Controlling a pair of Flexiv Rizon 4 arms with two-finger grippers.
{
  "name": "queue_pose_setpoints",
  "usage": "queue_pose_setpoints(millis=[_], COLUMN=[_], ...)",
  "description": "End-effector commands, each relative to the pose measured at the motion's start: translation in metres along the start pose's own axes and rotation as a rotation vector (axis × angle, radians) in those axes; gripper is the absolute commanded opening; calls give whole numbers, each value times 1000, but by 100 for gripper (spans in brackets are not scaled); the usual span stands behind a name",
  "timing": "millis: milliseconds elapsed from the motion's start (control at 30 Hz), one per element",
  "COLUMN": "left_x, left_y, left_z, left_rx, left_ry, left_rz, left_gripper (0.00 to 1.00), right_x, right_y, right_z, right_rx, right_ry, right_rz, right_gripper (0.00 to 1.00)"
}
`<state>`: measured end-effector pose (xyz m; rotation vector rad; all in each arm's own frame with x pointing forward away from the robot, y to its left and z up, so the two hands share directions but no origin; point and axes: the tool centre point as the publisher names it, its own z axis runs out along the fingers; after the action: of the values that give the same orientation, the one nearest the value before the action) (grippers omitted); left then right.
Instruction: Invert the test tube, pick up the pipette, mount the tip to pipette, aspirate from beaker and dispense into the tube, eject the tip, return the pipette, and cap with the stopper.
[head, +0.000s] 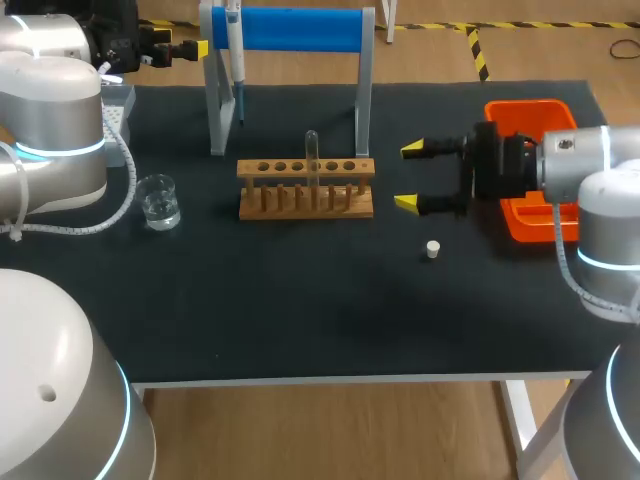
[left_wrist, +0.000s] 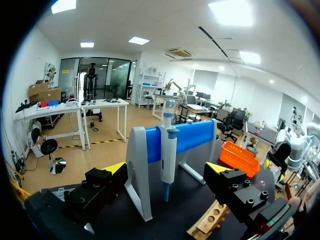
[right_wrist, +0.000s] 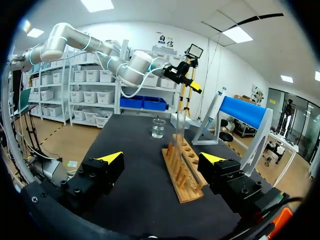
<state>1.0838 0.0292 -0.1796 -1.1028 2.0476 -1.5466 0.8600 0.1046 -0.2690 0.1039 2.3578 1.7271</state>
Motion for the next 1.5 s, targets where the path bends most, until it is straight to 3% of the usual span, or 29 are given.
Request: queue_pose_setpoints(millis=[33,200,367,533,600,800,1100,1200,1500], left_x=[21,70,107,137,145,162,181,182,180], left_y=[7,46,86,107,110,120,128,130,129], left_z=[-16,-49,-70,-78,-79,-76,-74,-72,-71], left_rx=[68,166,177,151,160,122,99,52,45], left_ry=[67,191,251,312,337,286,250,203,202], left_rz=[65,114,154,227,238,277,250,279,258], left_gripper=[100,100,100,100,100,100,100,100,100], right_x=[0,0,0,0,0,0,0,0,0], right_y=[0,0,0,0,0,0,0,0,0], right_z=[0,0,0,0,0,0,0,0,0], right_rx=[0,0,0,0,0,0,0,0,0], right_ry=[0,0,0,0,0,0,0,0,0], right_rz=[0,0,0,0,0,0,0,0,0], right_gripper=[100,100,100,100,100,100,100,100,100])
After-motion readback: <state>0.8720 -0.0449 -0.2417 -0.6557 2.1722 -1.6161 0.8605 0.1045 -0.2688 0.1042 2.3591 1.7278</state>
